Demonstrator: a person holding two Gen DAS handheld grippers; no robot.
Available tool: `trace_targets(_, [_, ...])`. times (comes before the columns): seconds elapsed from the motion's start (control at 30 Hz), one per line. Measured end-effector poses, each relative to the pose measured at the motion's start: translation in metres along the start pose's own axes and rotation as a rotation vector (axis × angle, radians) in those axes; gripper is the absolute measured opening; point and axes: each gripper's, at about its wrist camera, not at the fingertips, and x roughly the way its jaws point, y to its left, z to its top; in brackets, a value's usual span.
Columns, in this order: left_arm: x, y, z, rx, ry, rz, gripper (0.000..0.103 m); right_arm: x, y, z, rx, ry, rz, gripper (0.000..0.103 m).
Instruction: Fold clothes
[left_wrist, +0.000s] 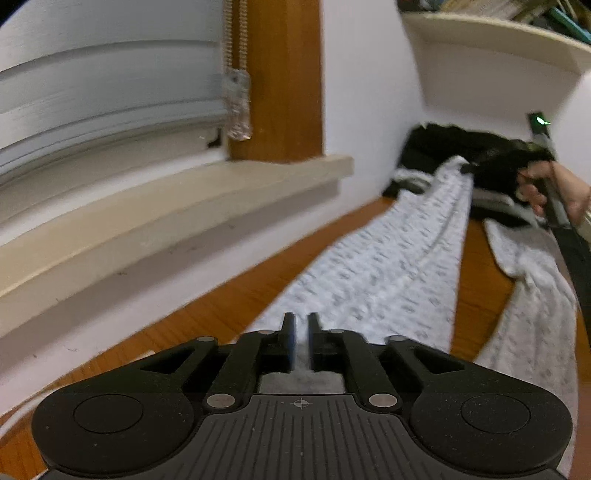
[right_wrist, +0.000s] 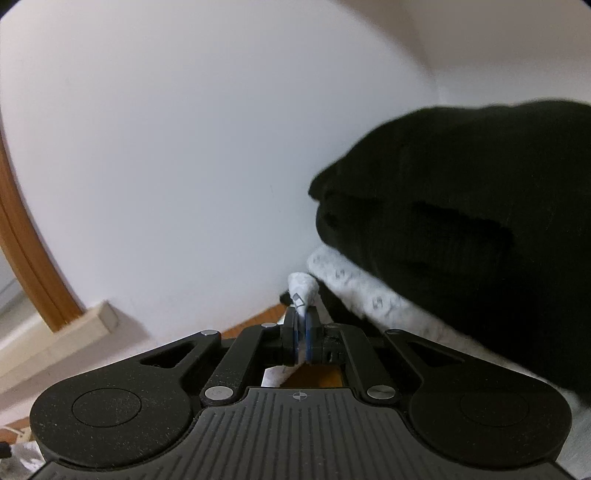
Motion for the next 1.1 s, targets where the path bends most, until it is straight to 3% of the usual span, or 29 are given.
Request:
trace_targets(0.27, [0.012, -0.012, -0.013, 0.073, 0.102, 0.045, 0.022, 0.0, 0.001, -0.011, -0.003, 0.0, -0.027, 0.005])
trace_targets(0.37, [0.015, -0.013, -0.015, 0.086, 0.106, 0.065, 0.036, -0.001, 0.003, -0.005, -0.007, -0.014, -0.022, 0.005])
trace_targets(0.43, [0.019, -0.013, -0.016, 0.093, 0.106, 0.084, 0.038, -0.002, 0.005, -0.005, -0.02, -0.013, -0.02, 0.005])
trace_targets(0.7, [0.033, 0.0, -0.014, 0.023, 0.119, 0.056, 0.038, 0.001, 0.011, -0.01, -0.044, -0.005, -0.016, 0.005])
trace_targets(0.77, [0.032, 0.001, -0.015, 0.014, 0.116, 0.041, 0.032, 0.003, 0.011, -0.012, -0.049, -0.002, -0.019, 0.005])
trace_targets(0.83, [0.031, -0.001, -0.015, 0.019, 0.112, 0.033, 0.011, 0.001, 0.01, -0.012, -0.049, -0.001, -0.022, 0.005])
trace_targets(0.87, [0.03, -0.003, -0.015, 0.026, 0.109, 0.037, 0.007, 0.0, 0.01, -0.013, -0.049, -0.001, -0.023, 0.005])
trace_targets(1.1, [-0.015, -0.001, 0.005, -0.043, -0.033, 0.015, 0.003, -0.015, 0.009, 0.0, -0.045, -0.031, -0.03, 0.005])
